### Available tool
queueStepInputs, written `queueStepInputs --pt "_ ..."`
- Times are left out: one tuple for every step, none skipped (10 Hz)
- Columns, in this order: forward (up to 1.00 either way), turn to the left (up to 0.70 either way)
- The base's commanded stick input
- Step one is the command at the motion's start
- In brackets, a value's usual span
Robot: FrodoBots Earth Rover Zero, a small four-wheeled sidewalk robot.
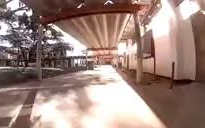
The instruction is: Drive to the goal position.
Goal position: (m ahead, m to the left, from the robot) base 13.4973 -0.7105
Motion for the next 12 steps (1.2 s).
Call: queueStepInputs --pt "1.00 0.01" --pt "1.00 0.01" --pt "1.00 0.01" --pt "1.00 0.01" --pt "1.00 0.01" --pt "1.00 0.01" --pt "1.00 0.01" --pt "1.00 0.01" --pt "1.00 0.01" --pt "1.00 0.01" --pt "1.00 0.01" --pt "1.00 0.01"
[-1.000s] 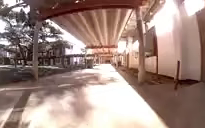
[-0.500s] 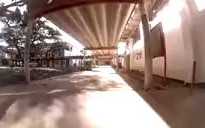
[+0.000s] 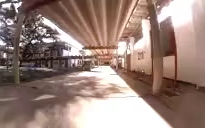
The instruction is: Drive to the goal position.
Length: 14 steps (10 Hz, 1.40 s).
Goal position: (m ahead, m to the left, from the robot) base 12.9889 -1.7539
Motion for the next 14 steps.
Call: queueStepInputs --pt "1.00 0.01" --pt "1.00 0.01" --pt "1.00 0.01" --pt "1.00 0.01" --pt "1.00 0.01" --pt "1.00 0.01" --pt "1.00 0.01" --pt "1.00 0.01" --pt "1.00 0.01" --pt "1.00 0.01" --pt "1.00 0.01" --pt "1.00 0.01" --pt "1.00 0.01" --pt "1.00 0.01"
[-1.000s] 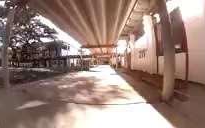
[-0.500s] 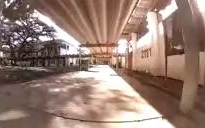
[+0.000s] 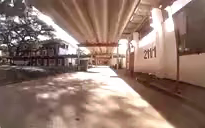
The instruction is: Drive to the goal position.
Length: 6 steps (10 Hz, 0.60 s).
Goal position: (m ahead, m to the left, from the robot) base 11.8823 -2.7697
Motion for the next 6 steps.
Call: queueStepInputs --pt "1.00 0.01" --pt "1.00 0.01" --pt "1.00 0.01" --pt "1.00 0.01" --pt "1.00 0.01" --pt "1.00 0.41"
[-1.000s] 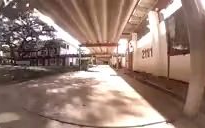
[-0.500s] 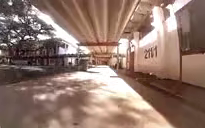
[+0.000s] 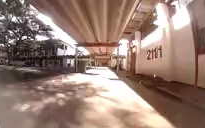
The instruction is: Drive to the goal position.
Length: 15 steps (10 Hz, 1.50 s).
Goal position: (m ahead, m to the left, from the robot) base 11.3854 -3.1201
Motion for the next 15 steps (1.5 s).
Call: queueStepInputs --pt "1.00 0.41" --pt "1.00 0.38" --pt "1.00 0.32" --pt "1.00 0.25" --pt "1.00 0.19" --pt "1.00 0.13" --pt "1.00 0.06" --pt "1.00 0.01" --pt "1.00 0.01" --pt "1.00 0.01" --pt "1.00 0.01" --pt "1.00 0.01" --pt "1.00 0.01" --pt "1.00 0.01" --pt "1.00 0.01"
